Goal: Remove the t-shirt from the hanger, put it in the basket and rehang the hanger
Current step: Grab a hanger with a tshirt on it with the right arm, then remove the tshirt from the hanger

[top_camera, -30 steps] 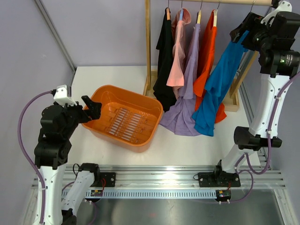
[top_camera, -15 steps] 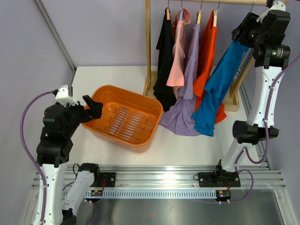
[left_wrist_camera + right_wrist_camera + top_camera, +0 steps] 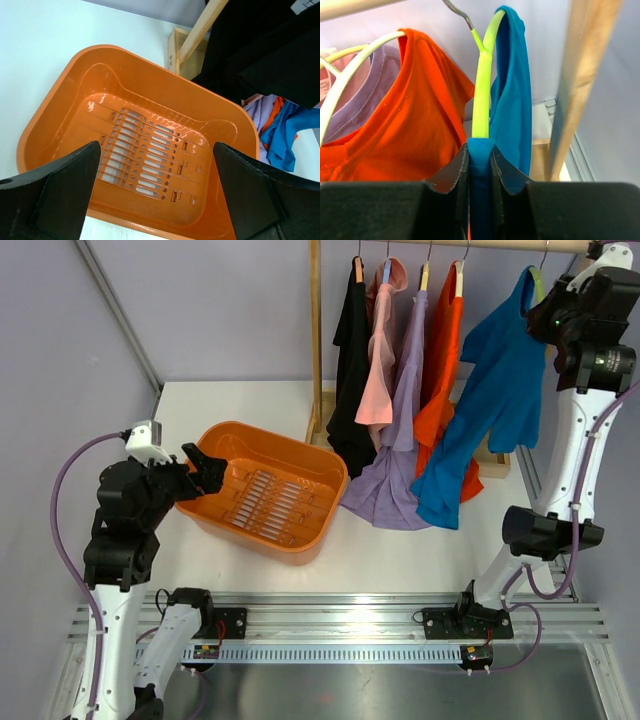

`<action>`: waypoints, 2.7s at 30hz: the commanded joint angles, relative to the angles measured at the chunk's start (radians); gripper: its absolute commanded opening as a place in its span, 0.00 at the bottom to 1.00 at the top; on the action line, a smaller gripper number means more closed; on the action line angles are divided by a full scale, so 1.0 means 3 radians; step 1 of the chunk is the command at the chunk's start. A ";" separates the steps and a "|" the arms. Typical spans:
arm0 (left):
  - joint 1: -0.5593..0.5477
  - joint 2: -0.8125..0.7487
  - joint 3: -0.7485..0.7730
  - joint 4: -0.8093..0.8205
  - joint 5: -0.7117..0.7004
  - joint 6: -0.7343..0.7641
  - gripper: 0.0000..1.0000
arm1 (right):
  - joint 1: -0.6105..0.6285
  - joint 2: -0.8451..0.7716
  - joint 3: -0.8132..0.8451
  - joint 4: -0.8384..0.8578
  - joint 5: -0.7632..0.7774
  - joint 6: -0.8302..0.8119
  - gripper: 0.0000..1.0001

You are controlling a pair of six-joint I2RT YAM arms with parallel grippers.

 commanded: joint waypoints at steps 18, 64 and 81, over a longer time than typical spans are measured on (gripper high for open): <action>0.0010 0.0180 -0.0154 0.1108 0.1200 -0.0461 0.99 | -0.0678 -0.0690 -0.0652 0.1697 -0.1771 0.0201 0.00; -0.1545 0.0993 0.0423 0.1650 0.0694 -0.0829 0.99 | -0.0785 -0.3513 -0.2872 0.2080 -0.2184 0.0026 0.00; -0.1555 0.0660 0.0786 0.1553 0.0469 -0.0859 0.99 | -0.0785 -0.3426 -0.2696 0.3497 -0.3612 0.2113 0.00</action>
